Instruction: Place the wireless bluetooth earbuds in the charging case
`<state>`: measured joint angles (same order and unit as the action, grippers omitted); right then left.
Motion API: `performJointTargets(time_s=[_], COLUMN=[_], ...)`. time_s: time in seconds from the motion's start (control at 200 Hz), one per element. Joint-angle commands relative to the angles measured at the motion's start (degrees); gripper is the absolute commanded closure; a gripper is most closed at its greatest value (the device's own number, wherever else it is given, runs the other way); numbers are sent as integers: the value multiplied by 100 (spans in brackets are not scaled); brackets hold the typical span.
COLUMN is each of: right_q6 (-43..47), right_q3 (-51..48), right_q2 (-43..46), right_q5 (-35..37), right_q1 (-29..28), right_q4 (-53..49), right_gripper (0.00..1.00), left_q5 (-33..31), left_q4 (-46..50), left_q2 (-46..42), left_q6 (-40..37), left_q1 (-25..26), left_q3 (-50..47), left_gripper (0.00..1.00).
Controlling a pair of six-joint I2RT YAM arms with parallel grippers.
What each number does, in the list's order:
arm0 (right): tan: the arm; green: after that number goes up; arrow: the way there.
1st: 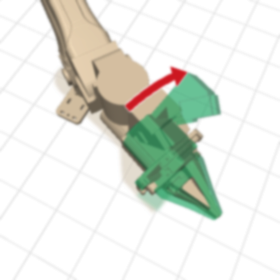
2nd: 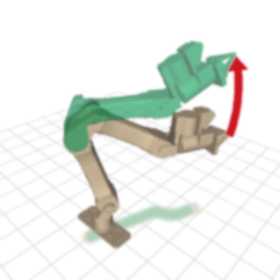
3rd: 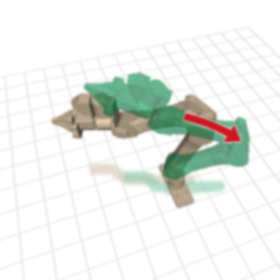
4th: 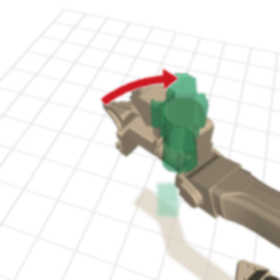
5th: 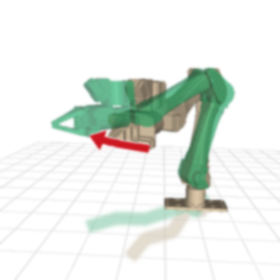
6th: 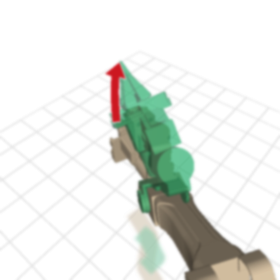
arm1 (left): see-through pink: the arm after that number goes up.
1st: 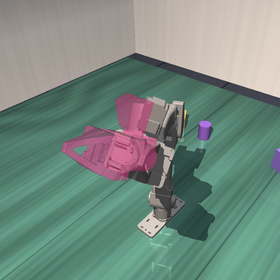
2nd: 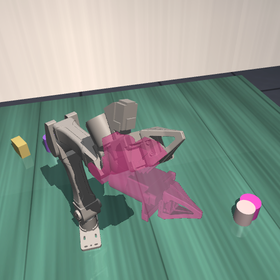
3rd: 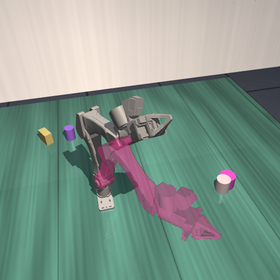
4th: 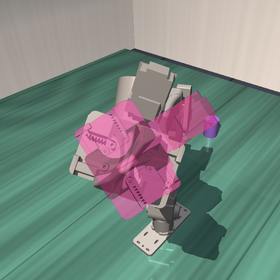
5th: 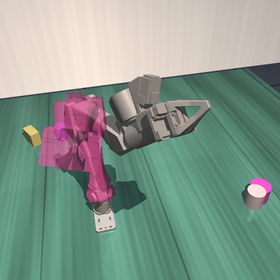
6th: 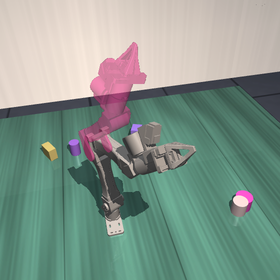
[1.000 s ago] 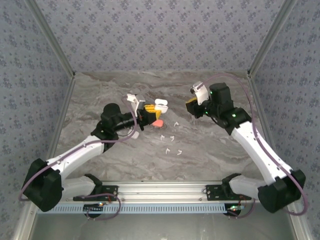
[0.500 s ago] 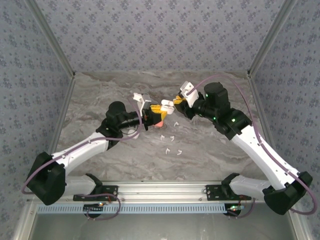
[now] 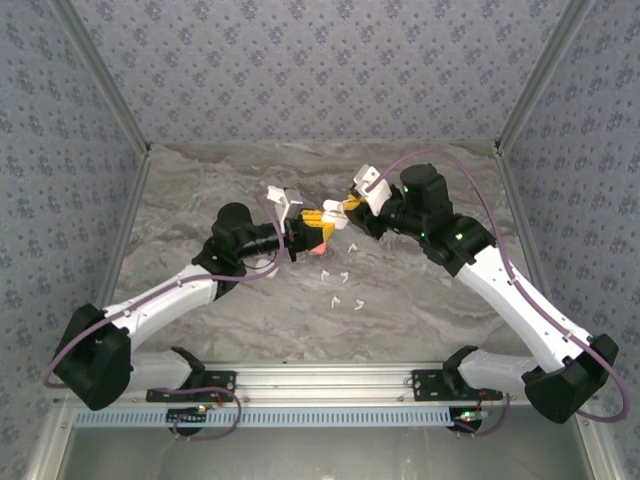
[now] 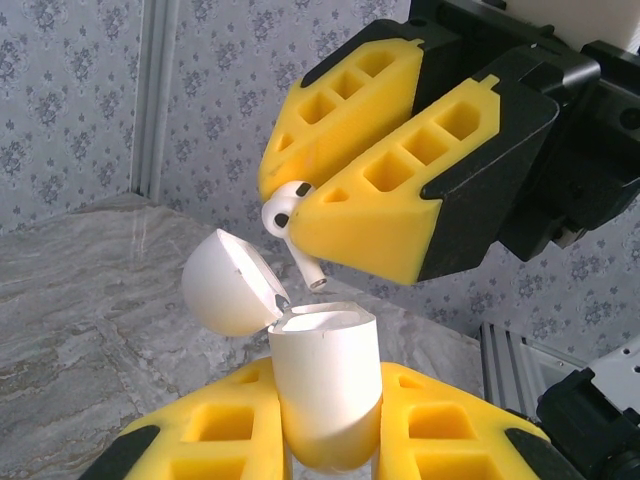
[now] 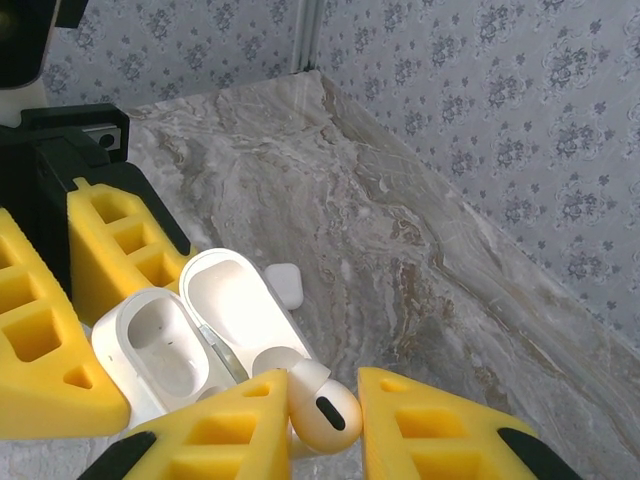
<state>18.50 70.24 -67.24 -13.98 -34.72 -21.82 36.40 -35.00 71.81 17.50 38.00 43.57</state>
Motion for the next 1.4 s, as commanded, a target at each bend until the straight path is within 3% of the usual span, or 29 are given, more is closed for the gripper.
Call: performJointTargets(time_s=[0.0,0.505,0.645,0.939,1.209,1.394], right_q6=[38,-77,-382,-1257,-2065,-2567], right_q3=[8,94,312,754,627,311], right_q2=[-9,-76,-202,-299,-118,-579], right_q5=[-100,-770,-1296,-2298,-2072,-1419], right_q1=[-49,-16,147,754,1375,1713], right_q4=[-142,-471,-622,-571,-459,-914], right_gripper=[76,75,68,44,33,39], left_q5=[73,51,67,69,-98,-480], left_q4=[-331,-340,-360,-358,-188,239], left_q2=[-14,-11,-14,-18,-94,-471], left_q6=[35,52,52,33,-101,-403], left_q1=[32,32,32,41,41,38], left_q3=[194,186,185,178,147,-5], left_gripper=[88,89,89,89,89,90])
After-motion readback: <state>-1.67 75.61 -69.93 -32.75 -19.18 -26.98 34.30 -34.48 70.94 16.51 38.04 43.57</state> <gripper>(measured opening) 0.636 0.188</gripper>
